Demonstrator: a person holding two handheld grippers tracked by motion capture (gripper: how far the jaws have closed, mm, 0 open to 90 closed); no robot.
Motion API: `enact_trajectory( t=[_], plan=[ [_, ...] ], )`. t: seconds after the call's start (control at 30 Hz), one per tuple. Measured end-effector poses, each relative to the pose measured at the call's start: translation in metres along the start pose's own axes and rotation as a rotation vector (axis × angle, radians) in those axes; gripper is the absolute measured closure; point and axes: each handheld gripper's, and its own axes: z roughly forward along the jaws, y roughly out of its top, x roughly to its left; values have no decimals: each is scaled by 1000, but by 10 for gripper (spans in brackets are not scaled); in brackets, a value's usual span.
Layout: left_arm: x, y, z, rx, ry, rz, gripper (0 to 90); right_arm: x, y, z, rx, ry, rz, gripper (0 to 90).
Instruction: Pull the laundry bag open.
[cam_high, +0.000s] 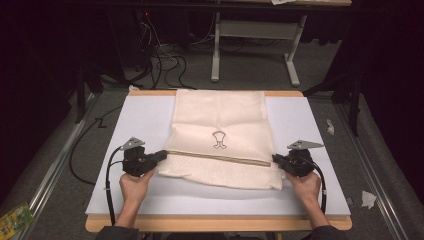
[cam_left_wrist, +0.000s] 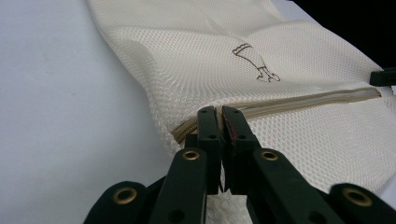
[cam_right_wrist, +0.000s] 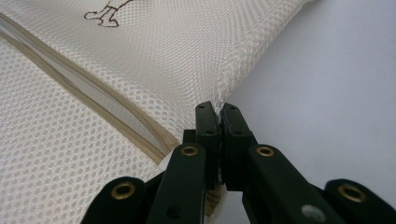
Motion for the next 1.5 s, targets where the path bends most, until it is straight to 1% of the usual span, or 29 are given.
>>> enact_trajectory(
  t=[0.07, 0.1, 0.17, 0.2, 0.27, 0.4, 0.5, 0.53, 0.6, 0.63, 0.67, 0.7, 0.77, 0.8, 0.87, 0.97, 1.1, 1.2, 1.37, 1.4, 1.5],
  plan=[
    [0, -1, 1, 10, 19, 13, 871, 2, 1, 0, -1, -9, -9, 889],
    [0, -1, 1, 13, 23, 14, 871, 3, 1, 0, 0, -9, -9, 888],
    [-1, -1, 1, 17, 43, 24, 871, 2, 2, 0, -6, -13, -16, 889],
    [0, -1, 0, 21, 46, 24, 871, -1, 2, 0, -8, -13, 0, 889],
    [1, -2, -1, 26, 47, 28, 871, -4, 3, -2, -19, -10, 9, 889],
    [2, -2, 0, 31, 60, 30, 872, -3, 5, -2, -29, -8, 8, 889],
    [2, -2, 2, 40, 52, 25, 871, -4, 4, -2, -27, -6, 13, 888],
    [2, -2, 3, 42, 51, 26, 871, -5, 4, -2, -23, -5, 21, 888],
    [0, -2, 3, 39, 49, 27, 871, -5, 4, -2, -20, -4, 24, 887],
    [0, -2, 3, 37, 42, 21, 871, -5, 4, -2, -19, -3, 26, 887],
    [2, -1, 4, 36, 24, 2, 870, -5, 4, -4, -25, -6, 17, 886],
    [2, -1, 4, 36, 24, 2, 870, -5, 4, -4, -25, -6, 17, 886],
    [3, -1, 6, 39, 7, -11, 870, -5, 4, -3, -24, -9, 19, 885],
    [4, -1, 6, 44, 4, -11, 869, -5, 4, -3, -20, -9, 25, 884],
    [4, -3, 6, 52, 5, -11, 868, -6, 3, -1, -4, -6, 20, 879],
    [4, -5, 6, 62, 2, -16, 868, -6, 2, 1, 6, -4, 17, 877],
    [4, -11, 9, 101, -7, -4, 866, -6, 0, 3, 19, -16, 11, 874],
    [5, -13, 10, 114, -11, -7, 866, -8, -2, 6, 32, -17, 8, 871],
    [2, -14, 11, 124, 10, 10, 865, -7, -4, 9, 43, -22, 2, 862],
    [1, -15, 12, 131, 13, 18, 863, -7, -4, 10, 42, -21, 3, 859],
    [1, -16, 14, 144, 21, 26, 863, -9, -6, 12, 54, -15, 8, 849]
  ],
)
